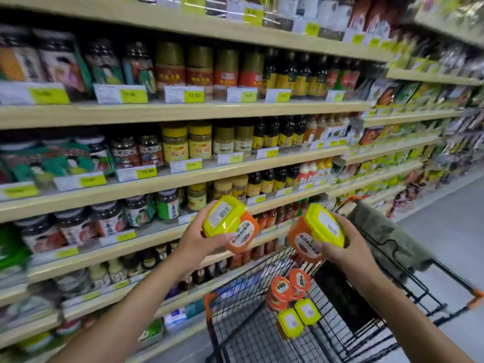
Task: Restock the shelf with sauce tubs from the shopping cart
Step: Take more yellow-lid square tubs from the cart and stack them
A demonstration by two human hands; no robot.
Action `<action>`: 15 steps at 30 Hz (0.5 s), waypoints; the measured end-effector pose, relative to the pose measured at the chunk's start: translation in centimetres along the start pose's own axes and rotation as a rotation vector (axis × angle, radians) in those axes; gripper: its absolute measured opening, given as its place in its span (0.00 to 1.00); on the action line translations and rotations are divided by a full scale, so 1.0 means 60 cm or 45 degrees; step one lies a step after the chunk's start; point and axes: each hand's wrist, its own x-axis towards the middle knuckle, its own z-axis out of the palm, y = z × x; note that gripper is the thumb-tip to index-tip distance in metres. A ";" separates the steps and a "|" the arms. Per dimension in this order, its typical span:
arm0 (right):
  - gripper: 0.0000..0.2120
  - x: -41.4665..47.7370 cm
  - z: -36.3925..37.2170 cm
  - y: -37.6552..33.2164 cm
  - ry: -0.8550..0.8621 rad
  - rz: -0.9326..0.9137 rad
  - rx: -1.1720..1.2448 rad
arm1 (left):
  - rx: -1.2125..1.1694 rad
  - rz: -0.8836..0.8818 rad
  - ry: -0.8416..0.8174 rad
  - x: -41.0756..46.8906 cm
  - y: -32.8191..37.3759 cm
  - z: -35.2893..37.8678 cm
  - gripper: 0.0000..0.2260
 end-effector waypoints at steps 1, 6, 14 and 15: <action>0.43 -0.003 0.008 -0.006 -0.041 -0.013 0.022 | -0.027 0.002 0.025 -0.020 0.013 -0.002 0.38; 0.34 -0.031 0.069 -0.058 -0.196 -0.025 0.258 | -0.123 0.061 0.188 -0.121 0.065 -0.026 0.37; 0.54 -0.059 0.212 -0.115 -0.414 -0.021 0.456 | -0.200 0.154 0.462 -0.295 0.128 -0.105 0.39; 0.55 -0.064 0.235 -0.123 -0.450 -0.018 0.491 | -0.225 0.165 0.505 -0.316 0.135 -0.117 0.38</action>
